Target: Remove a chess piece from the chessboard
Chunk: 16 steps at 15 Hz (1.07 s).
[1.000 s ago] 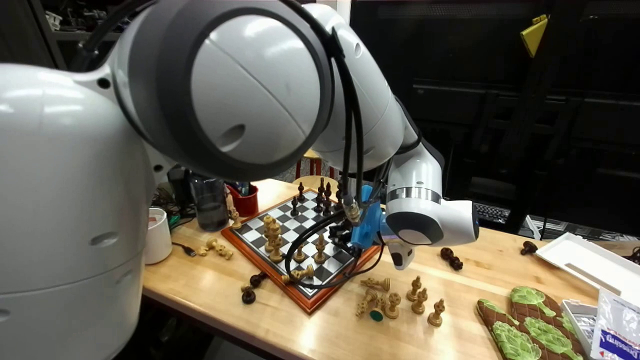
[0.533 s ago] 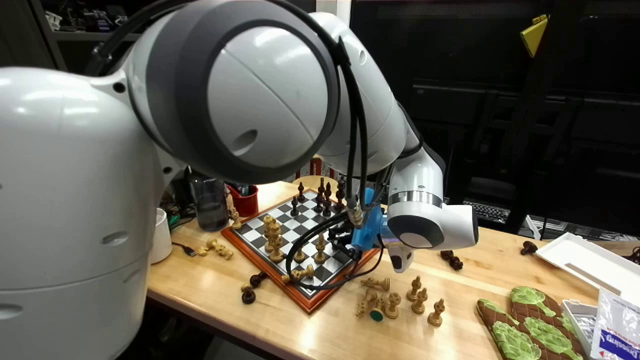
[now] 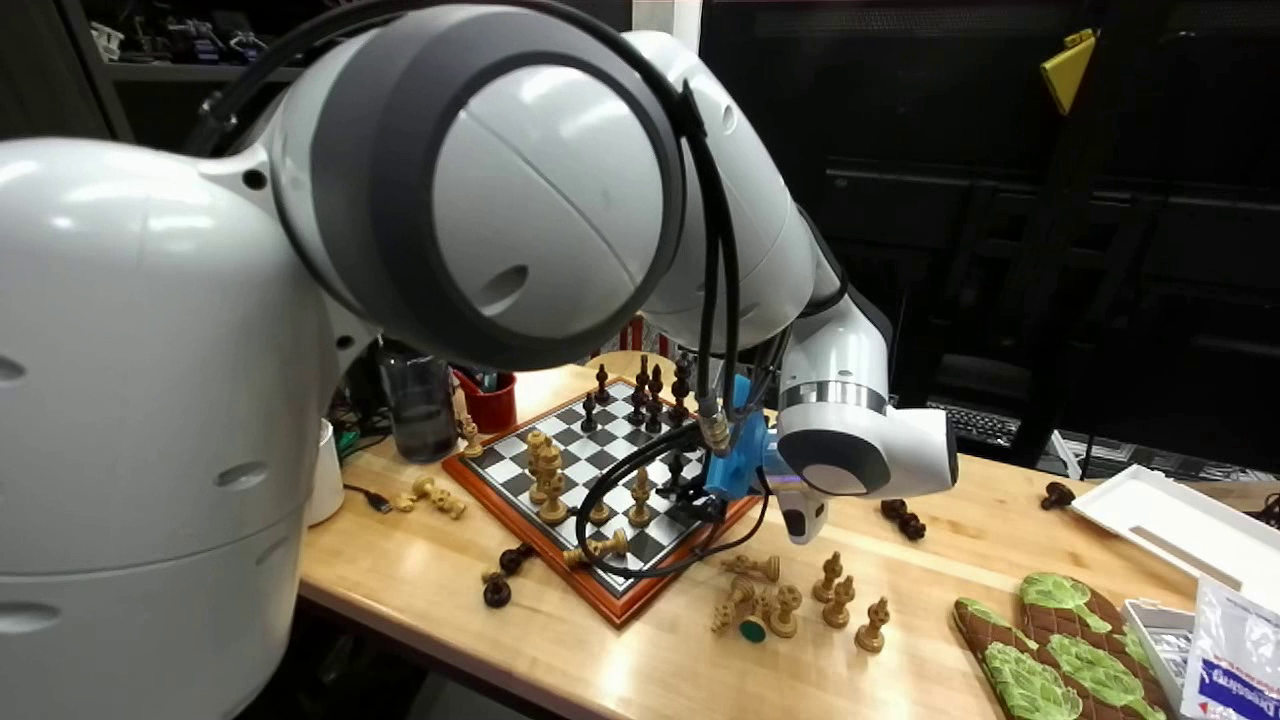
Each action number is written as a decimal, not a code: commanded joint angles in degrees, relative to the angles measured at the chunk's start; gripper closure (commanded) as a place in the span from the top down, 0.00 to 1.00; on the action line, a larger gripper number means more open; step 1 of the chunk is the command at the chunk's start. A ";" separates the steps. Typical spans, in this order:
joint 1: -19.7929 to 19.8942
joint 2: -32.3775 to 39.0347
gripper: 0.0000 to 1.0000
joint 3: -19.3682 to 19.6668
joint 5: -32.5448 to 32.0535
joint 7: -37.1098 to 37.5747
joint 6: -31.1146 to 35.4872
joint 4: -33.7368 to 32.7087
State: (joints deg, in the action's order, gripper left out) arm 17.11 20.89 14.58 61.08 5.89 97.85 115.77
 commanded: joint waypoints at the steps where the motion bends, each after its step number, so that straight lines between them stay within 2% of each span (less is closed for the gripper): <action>1: -0.25 -0.61 1.00 0.13 -0.11 -0.25 0.04 -0.46; 5: -1.47 -2.64 1.00 0.05 -1.87 -1.36 1.70 -0.31; 9: -3.68 -5.44 1.00 -0.13 -6.48 0.23 4.43 -0.39; 16: -9.19 -12.94 1.00 -1.87 -23.90 8.64 14.11 0.85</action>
State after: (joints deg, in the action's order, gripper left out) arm 9.92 12.86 13.65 44.26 9.38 107.77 114.07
